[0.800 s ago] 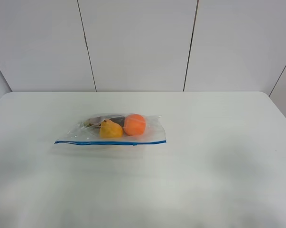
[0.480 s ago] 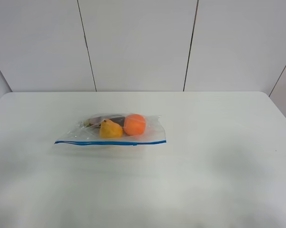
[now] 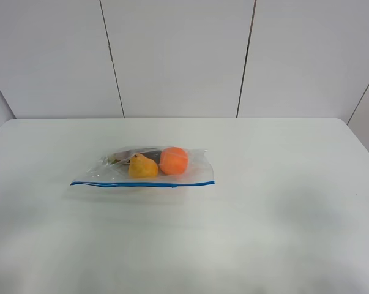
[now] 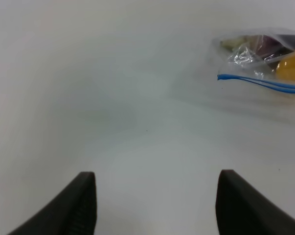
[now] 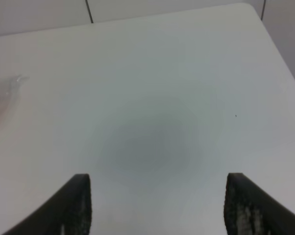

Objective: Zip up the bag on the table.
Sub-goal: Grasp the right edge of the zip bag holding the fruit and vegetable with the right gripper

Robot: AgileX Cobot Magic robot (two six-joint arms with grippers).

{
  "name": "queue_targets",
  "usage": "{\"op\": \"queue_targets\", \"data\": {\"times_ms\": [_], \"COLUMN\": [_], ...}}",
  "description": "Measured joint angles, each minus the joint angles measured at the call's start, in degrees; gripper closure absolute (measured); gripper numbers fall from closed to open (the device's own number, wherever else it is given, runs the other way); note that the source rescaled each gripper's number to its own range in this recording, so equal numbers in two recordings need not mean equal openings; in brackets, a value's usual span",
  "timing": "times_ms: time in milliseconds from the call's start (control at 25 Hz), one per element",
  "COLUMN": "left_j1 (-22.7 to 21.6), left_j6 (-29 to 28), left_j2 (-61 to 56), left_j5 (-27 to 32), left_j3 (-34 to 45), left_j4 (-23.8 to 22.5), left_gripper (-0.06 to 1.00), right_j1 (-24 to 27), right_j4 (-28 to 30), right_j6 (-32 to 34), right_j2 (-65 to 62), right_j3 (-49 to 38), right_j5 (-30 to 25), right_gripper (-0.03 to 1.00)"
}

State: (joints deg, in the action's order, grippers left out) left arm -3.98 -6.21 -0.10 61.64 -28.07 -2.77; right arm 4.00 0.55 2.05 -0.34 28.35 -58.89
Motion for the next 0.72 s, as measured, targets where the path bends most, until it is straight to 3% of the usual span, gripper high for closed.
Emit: {"op": "queue_targets", "data": {"times_ms": [720], "left_j1": [0.00], "left_j6": [0.00], "left_j2": [0.00], "left_j5": [0.00], "left_j3": [0.00], "left_j4": [0.00], "left_gripper": [-0.06], "right_j1": [0.00], "right_j4": [0.23], "right_j6": [0.00], "right_j2": [0.00], "right_j3": [0.00], "right_j5": [0.00], "right_gripper": [0.15]}}
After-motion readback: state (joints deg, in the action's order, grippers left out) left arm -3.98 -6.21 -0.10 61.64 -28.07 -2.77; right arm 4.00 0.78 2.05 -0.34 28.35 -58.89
